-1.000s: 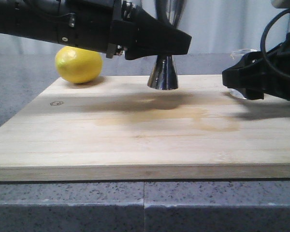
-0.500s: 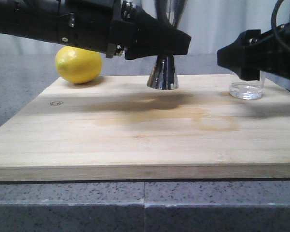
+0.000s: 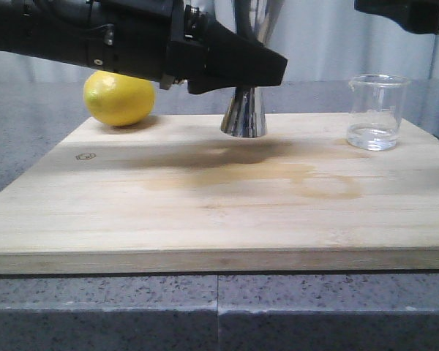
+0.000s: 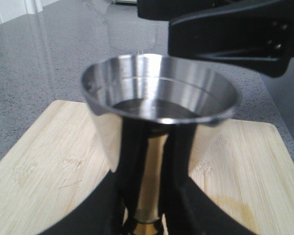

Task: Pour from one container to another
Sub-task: 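Open the right gripper and lift it away from the beaker, then lower the steel jigger onto the board with the left gripper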

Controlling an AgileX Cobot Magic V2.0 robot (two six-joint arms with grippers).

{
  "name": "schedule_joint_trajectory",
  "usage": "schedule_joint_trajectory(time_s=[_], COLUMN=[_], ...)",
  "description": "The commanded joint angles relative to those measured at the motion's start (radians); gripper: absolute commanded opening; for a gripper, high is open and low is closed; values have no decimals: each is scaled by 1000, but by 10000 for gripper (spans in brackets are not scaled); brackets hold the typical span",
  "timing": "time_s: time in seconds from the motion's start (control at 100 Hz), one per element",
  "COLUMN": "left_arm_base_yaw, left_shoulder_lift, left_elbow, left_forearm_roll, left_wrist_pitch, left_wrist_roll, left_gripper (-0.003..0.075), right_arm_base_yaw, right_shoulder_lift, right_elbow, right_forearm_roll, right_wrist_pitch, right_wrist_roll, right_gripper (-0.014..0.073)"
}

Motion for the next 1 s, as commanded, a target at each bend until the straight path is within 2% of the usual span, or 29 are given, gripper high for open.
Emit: schedule_joint_trajectory(time_s=[0.0, 0.35, 0.57, 0.99], left_arm_base_yaw=[-5, 49, 80, 81], left_shoulder_lift=[-43, -42, 24, 45], left_elbow=[-30, -22, -19, -19], left_forearm_roll=[-84, -84, -84, -84], left_wrist_pitch=[57, 110, 251, 245], left_wrist_roll=[9, 18, 58, 98], left_gripper=[114, 114, 114, 114], right_arm_base_yaw=[-7, -7, -7, -7], right_shoulder_lift=[-41, -48, -48, -48], right_elbow=[-21, -21, -21, -23], right_forearm_roll=[-26, -30, -32, -33], right_wrist_pitch=[-47, -37, -37, -37], right_wrist_roll=[-13, -23, -23, -23], right_gripper=[554, 554, 554, 554])
